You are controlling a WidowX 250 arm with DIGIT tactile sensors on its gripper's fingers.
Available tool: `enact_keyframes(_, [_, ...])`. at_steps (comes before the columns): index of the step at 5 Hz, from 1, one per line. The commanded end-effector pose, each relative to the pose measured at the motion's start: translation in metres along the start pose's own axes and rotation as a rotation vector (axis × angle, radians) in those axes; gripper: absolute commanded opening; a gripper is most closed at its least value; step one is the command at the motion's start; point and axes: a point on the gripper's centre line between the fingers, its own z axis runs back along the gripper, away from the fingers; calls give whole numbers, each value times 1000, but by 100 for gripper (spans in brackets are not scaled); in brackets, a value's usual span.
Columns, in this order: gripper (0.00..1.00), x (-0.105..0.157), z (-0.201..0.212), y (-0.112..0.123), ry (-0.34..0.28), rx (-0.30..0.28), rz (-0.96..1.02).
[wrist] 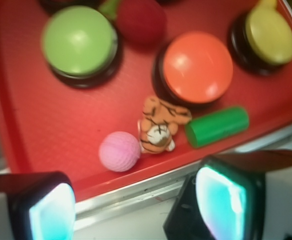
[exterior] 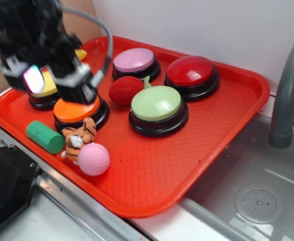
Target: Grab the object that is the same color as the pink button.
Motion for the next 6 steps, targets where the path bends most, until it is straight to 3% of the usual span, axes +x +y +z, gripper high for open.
enact_keyframes(1, [100, -1, -45, -10, 22, 59, 54])
enact_keyframes(2, [100, 4, -62, -14, 2, 73, 77])
enact_keyframes(3, [7, 4, -72, -11, -39, 116, 121])
enact_keyframes(4, [0, 4, -83, -10, -21, 131, 136])
enact_keyframes(5, [0, 2, -88, -11, -9, 138, 133])
enact_keyframes(6, [0, 6, -76, -12, -24, 105, 118])
